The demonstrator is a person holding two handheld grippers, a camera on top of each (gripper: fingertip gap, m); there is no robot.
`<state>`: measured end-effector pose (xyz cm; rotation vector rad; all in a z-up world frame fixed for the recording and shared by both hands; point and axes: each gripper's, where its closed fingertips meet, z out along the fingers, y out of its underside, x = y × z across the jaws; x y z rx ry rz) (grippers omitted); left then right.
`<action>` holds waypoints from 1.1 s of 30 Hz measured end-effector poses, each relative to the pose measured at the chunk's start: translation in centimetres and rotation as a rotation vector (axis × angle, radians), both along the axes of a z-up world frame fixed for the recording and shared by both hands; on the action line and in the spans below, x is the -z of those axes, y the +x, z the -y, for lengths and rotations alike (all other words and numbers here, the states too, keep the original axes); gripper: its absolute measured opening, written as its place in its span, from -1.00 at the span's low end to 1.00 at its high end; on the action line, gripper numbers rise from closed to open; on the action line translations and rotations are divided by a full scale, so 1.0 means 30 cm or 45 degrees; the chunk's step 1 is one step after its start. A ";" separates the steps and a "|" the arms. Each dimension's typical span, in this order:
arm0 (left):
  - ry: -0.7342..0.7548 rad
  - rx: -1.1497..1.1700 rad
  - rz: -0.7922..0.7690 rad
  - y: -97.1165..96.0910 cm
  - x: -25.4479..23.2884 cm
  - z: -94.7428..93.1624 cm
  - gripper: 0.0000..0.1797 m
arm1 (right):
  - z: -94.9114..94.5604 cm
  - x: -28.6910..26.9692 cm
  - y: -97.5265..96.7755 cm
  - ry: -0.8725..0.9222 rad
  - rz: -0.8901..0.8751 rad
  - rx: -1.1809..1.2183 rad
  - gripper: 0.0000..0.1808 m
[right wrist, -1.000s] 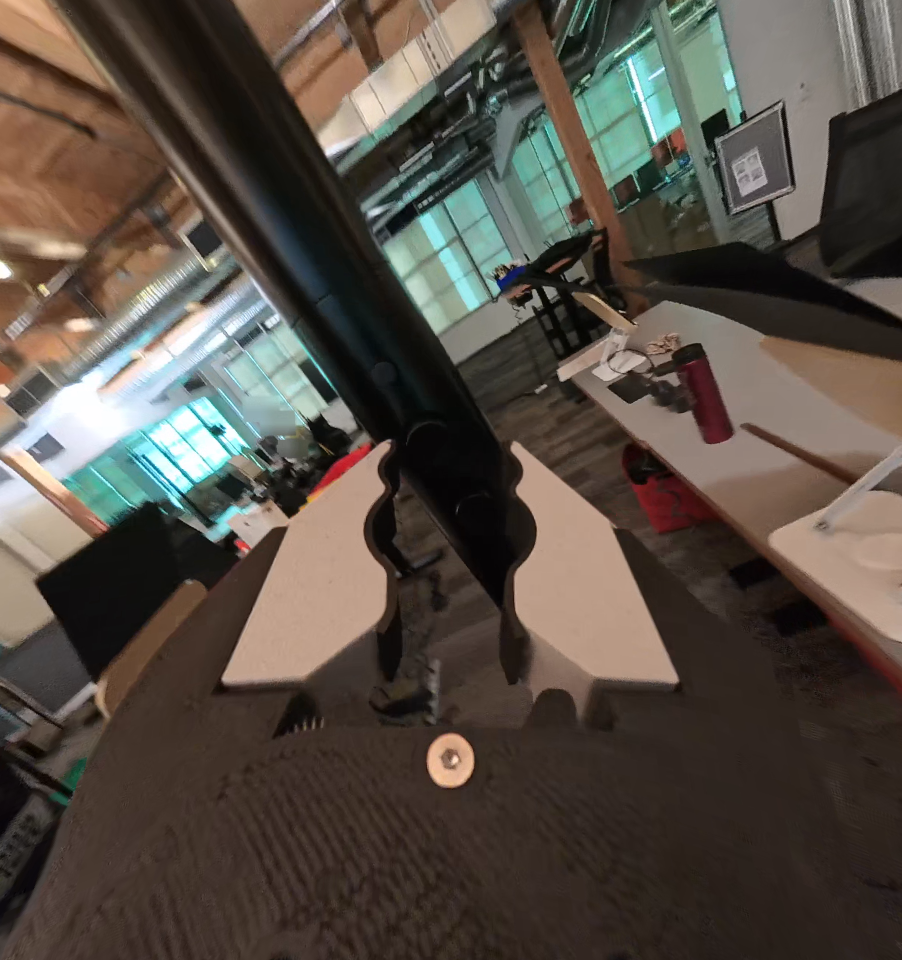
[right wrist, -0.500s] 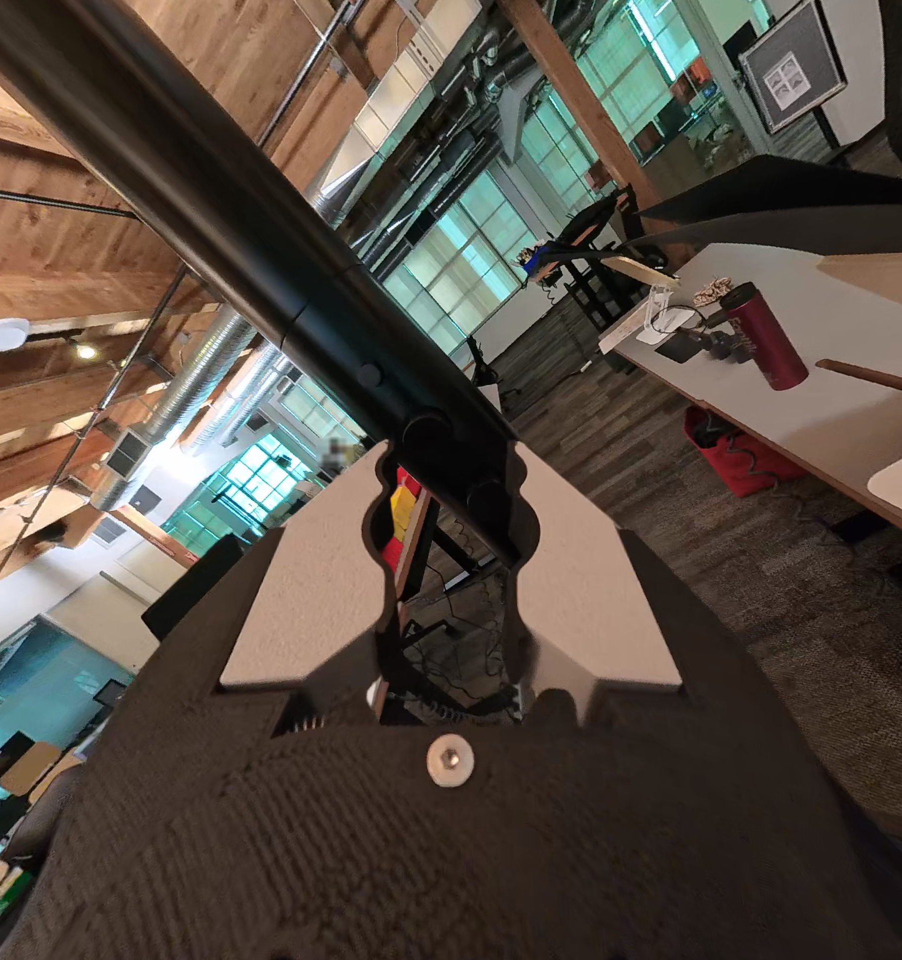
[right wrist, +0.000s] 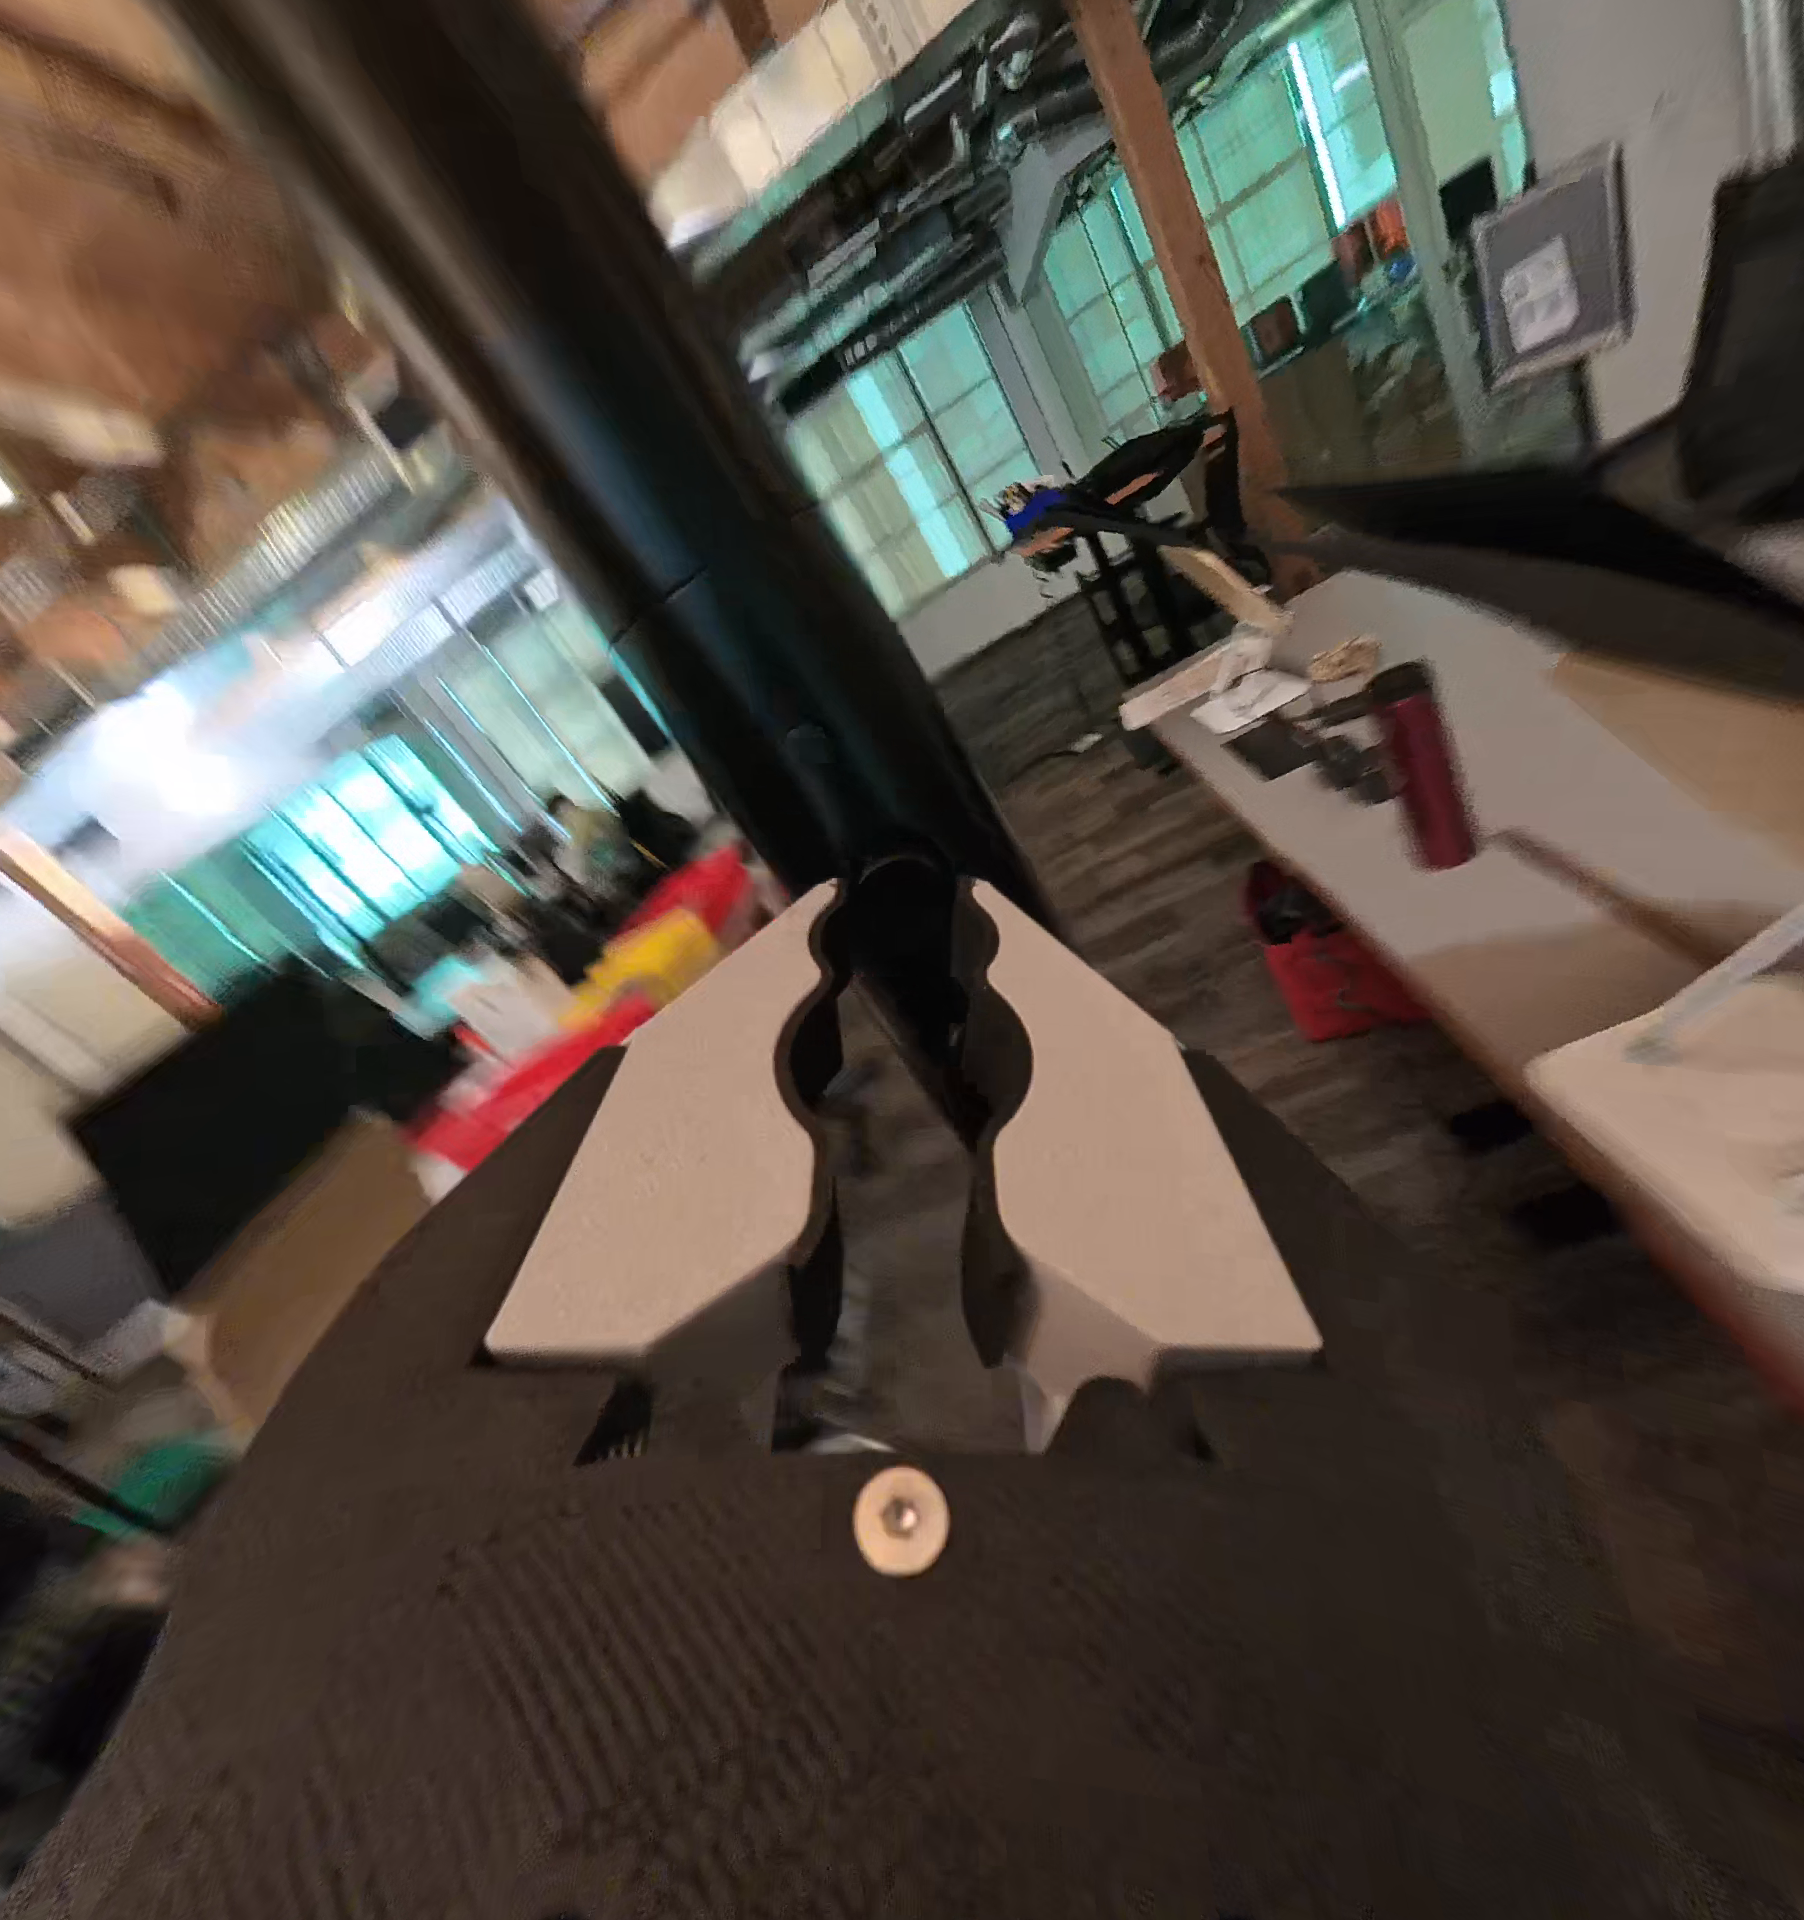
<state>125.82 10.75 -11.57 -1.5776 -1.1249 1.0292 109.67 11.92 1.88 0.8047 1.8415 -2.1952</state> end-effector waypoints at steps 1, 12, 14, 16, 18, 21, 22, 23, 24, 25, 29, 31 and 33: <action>-0.001 0.001 0.001 0.001 0.000 0.000 -0.59 | 0.000 0.000 0.000 0.109 -0.158 0.020 -0.81; 0.028 -0.011 -0.006 0.007 -0.001 0.021 -0.59 | -0.004 0.001 -0.002 1.008 -1.790 0.181 -0.81; 0.029 0.002 -0.003 0.006 0.001 0.011 -0.59 | -0.011 -0.001 0.000 0.873 -1.573 0.188 -0.81; 0.030 0.014 0.001 0.004 0.003 0.006 -0.59 | -0.020 -0.020 0.017 0.668 -1.250 0.129 -0.76; 0.026 0.018 0.004 0.004 0.004 0.006 -0.58 | -0.037 -0.042 0.003 0.495 -0.913 0.115 -0.76; 0.032 0.015 0.003 0.001 0.003 0.009 -0.58 | -0.022 0.008 -0.005 0.475 -0.569 -0.022 -0.69; 0.034 0.014 0.001 0.001 0.002 0.009 -0.58 | -0.014 0.014 -0.002 0.462 -0.531 -0.045 -0.73; 0.034 0.015 0.000 0.002 0.001 0.007 -0.58 | -0.012 0.007 -0.007 0.426 -0.500 -0.032 -0.80; 0.033 0.015 -0.001 0.000 0.001 0.006 -0.58 | -0.007 0.006 -0.008 0.408 -0.475 -0.032 -0.81; 0.032 0.017 0.000 -0.001 0.002 0.005 -0.59 | -0.002 0.008 -0.010 0.395 -0.434 -0.042 -0.80; 0.034 0.029 0.008 0.000 0.008 -0.004 -0.58 | 0.005 0.009 -0.008 0.385 -0.444 -0.124 -0.81; 0.030 0.033 0.006 -0.001 0.007 -0.007 -0.58 | 0.007 0.005 -0.009 0.488 -0.750 -0.055 -0.80; 0.033 0.035 0.007 -0.004 0.009 -0.007 -0.58 | 0.007 0.000 -0.008 0.681 -1.231 0.070 -0.80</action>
